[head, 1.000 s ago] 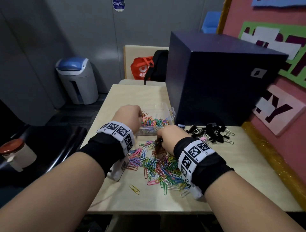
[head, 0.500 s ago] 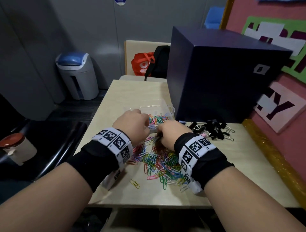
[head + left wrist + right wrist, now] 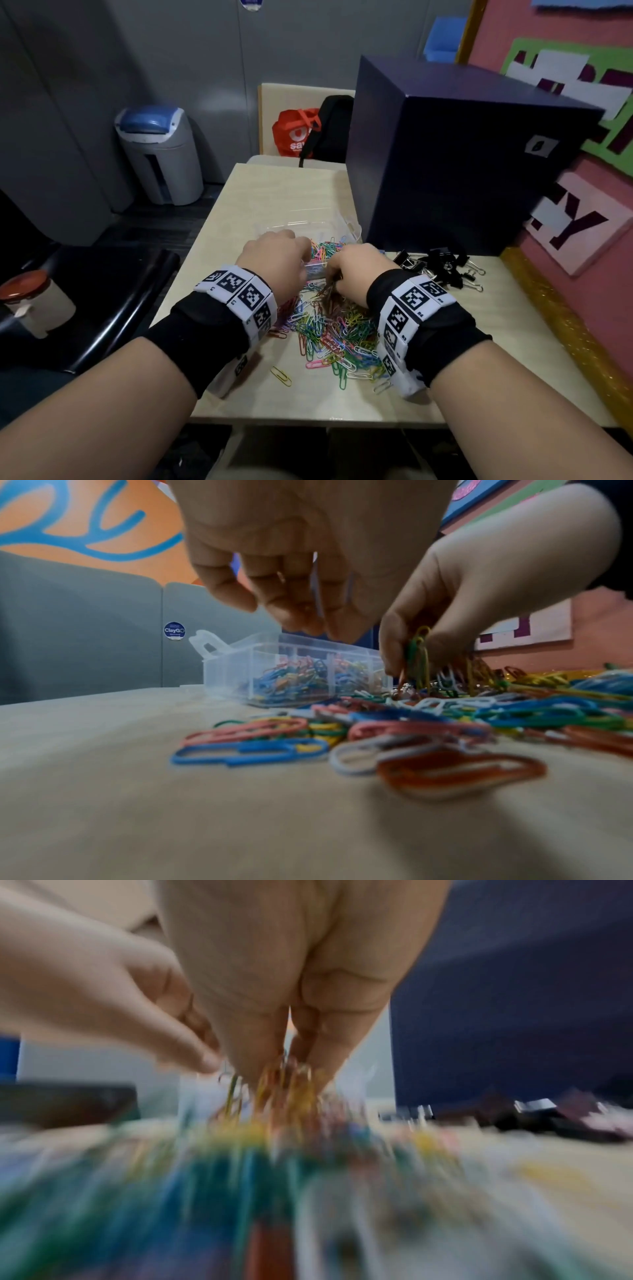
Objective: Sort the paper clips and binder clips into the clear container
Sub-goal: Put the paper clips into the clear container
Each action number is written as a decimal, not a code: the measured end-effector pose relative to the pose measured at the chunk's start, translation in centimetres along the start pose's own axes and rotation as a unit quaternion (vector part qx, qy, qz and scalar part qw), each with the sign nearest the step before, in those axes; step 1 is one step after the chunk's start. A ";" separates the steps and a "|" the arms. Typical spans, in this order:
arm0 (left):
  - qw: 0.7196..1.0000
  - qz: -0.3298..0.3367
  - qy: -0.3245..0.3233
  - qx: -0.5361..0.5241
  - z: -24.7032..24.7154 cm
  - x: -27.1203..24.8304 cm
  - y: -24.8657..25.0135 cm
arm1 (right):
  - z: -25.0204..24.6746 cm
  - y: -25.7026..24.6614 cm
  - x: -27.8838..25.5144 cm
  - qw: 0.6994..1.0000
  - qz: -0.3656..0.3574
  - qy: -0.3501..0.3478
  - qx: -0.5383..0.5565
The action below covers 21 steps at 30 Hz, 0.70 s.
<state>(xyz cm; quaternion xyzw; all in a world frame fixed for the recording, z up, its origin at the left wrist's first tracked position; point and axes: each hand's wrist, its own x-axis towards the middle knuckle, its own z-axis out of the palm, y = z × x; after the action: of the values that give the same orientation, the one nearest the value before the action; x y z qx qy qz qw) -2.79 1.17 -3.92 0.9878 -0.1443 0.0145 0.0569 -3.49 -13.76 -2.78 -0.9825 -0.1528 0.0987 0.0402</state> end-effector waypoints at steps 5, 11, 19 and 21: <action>0.996 0.081 -0.037 -0.024 0.2 -0.3 0.5 | -1.5 0.5 0.2 0.996 0.021 0.081 0.035; 0.977 0.120 -0.172 0.031 1.1 -0.1 0.3 | -2.0 0.7 2.4 0.977 0.060 0.179 0.098; 0.978 0.129 -0.160 0.037 1.3 0.2 0.4 | -2.7 0.7 1.2 0.993 0.101 0.058 0.023; 0.979 0.125 -0.155 0.039 1.3 0.1 0.4 | -3.0 0.6 0.1 0.990 0.107 -0.068 -0.057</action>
<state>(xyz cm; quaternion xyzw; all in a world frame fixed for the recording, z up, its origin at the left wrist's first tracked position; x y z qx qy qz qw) -2.79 0.57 -5.11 0.9538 -0.2727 -0.1260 -0.0069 -2.59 -14.44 0.03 -0.9849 -0.0547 0.1599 -0.0375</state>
